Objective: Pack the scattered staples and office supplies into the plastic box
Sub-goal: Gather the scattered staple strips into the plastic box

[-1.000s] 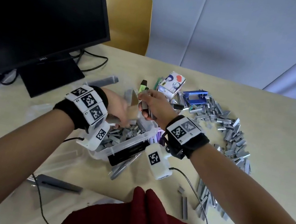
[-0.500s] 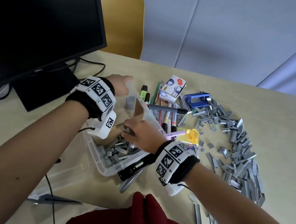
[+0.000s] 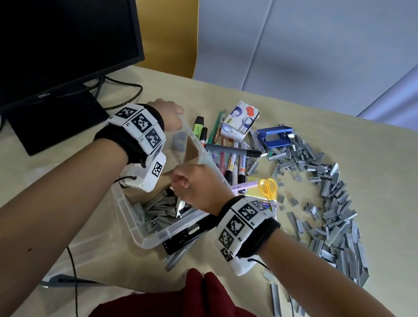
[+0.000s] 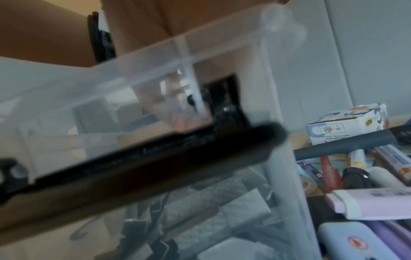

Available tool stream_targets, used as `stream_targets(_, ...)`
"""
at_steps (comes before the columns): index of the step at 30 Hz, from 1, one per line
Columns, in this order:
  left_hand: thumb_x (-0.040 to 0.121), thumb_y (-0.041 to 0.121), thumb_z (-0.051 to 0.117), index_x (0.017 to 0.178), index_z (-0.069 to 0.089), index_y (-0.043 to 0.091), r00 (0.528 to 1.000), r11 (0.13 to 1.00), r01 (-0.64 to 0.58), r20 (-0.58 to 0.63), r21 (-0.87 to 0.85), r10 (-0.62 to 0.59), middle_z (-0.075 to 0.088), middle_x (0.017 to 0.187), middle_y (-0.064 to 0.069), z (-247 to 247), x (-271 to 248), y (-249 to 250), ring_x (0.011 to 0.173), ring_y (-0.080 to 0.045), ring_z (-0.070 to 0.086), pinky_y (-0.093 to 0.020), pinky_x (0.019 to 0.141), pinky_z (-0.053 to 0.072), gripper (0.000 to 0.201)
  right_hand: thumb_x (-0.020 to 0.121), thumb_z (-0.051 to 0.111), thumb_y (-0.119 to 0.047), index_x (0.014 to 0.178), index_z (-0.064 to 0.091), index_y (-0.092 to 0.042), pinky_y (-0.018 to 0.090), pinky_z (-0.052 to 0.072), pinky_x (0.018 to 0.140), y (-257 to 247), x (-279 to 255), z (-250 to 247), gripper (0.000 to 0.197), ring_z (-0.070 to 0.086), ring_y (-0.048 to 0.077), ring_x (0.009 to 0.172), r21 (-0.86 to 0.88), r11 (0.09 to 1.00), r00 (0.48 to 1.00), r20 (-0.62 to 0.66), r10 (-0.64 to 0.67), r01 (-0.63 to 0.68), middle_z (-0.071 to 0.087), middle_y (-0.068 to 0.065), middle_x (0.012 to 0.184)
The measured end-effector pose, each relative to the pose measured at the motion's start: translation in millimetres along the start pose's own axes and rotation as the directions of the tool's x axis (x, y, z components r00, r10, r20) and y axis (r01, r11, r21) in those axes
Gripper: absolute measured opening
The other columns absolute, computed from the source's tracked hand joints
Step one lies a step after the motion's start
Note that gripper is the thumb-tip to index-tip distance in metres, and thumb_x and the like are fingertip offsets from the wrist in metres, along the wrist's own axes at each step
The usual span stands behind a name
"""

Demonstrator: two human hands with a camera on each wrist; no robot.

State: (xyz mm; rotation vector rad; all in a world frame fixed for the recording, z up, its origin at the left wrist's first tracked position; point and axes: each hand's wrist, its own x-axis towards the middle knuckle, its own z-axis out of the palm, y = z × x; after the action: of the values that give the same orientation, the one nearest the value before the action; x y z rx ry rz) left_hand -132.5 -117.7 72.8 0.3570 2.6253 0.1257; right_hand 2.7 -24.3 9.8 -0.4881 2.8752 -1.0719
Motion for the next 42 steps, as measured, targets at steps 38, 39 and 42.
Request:
stream_targets(38, 0.093, 0.005, 0.041, 0.107, 0.054, 0.002, 0.941, 0.945, -0.325, -0.113, -0.041, 0.319, 0.051, 0.115, -0.014, 206, -27, 217, 0.101, -0.032, 0.054, -0.041, 0.079, 0.045, 0.019, 0.091, 0.045, -0.014, 0.107, 0.059, -0.009, 0.037, 0.038, 0.091, 194, -147, -78, 0.023, 0.05, 0.028, 0.107, -0.333, 0.817, 0.873, -0.046, 0.485, -0.471, 0.055, 0.009, 0.11)
stream_targets(39, 0.092, 0.004, 0.042, 0.104, 0.056, 0.001, 0.942, 0.941, -0.323, -0.129, -0.104, 0.31, 0.054, 0.112, -0.014, 205, -25, 217, 0.1, -0.032, 0.055, -0.04, 0.079, 0.045, 0.019, 0.089, 0.045, -0.011, 0.106, 0.06, -0.007, 0.037, 0.04, 0.089, 196, -147, -79, 0.023, 0.053, 0.03, 0.104, -0.304, 0.826, 0.873, -0.043, 0.486, -0.475, 0.056, 0.011, 0.108)
stream_targets(42, 0.086, -0.001, 0.049, 0.088, 0.063, 0.001, 0.981, 0.833, -0.189, -0.142, -0.52, 0.134, 0.064, 0.089, -0.012, 201, -18, 213, 0.081, -0.025, 0.06, -0.033, 0.071, 0.049, 0.014, 0.087, 0.047, -0.007, 0.099, 0.064, -0.004, 0.032, 0.045, 0.081, 200, -148, -84, 0.021, 0.057, 0.029, 0.094, -0.188, 0.827, 0.847, -0.074, 0.526, -0.53, 0.06, 0.012, 0.103)
